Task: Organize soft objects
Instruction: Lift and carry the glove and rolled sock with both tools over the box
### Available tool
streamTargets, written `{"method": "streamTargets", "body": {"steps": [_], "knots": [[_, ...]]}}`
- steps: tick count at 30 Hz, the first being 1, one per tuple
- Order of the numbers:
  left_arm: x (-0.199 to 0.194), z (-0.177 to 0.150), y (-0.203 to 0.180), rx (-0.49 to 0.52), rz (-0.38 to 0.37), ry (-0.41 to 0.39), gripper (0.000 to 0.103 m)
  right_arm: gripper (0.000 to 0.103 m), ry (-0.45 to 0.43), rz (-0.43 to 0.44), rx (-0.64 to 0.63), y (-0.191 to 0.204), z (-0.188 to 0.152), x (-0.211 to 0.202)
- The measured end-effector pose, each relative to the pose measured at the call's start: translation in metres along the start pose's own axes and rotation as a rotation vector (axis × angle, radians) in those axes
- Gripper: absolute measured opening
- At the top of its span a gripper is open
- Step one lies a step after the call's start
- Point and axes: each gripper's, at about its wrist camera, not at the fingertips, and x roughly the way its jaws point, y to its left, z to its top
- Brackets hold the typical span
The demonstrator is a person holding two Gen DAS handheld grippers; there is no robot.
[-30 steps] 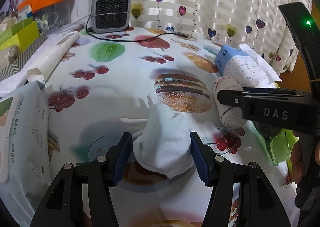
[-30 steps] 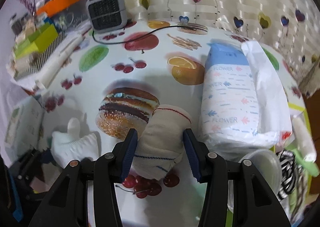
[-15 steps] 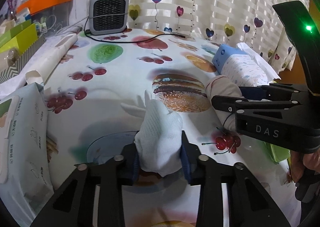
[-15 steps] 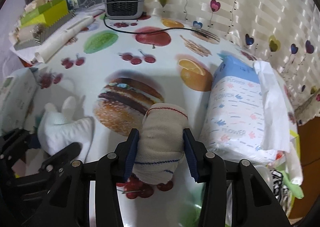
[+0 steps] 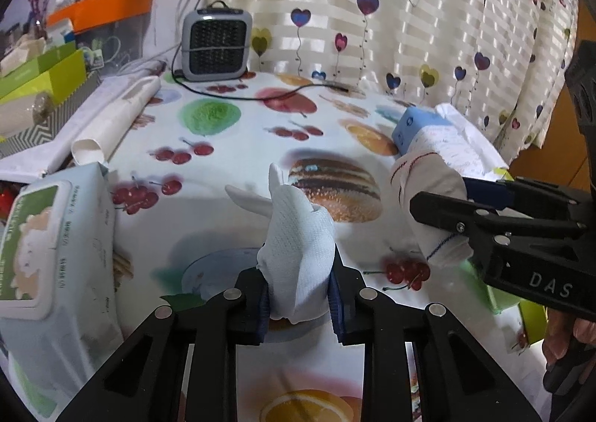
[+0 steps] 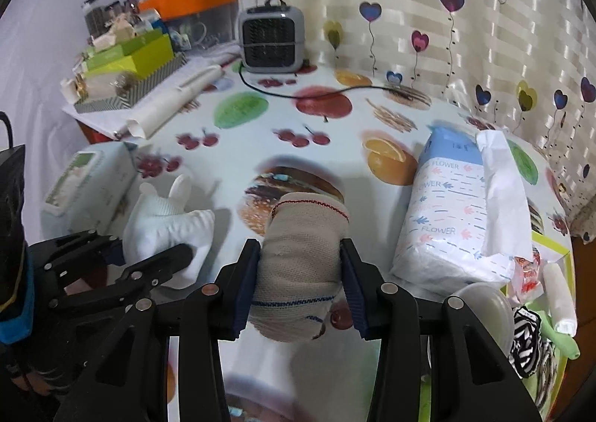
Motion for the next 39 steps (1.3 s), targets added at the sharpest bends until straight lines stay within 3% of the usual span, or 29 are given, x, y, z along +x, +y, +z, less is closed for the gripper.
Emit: {"method": "streamTargets", "body": {"steps": [16, 39], "knots": [[-0.043, 0.041, -0.057, 0.055, -0.050, -0.125, 0.024, 0.044, -0.182, 0.009, 0.069, -0.028, 0.008, -0.070], [-0.033, 0.065, -0.141, 0.159, -0.118, -0.134, 0.024, 0.044, -0.244, -0.081, 0.185, -0.100, -0.013, -0.111]]}}
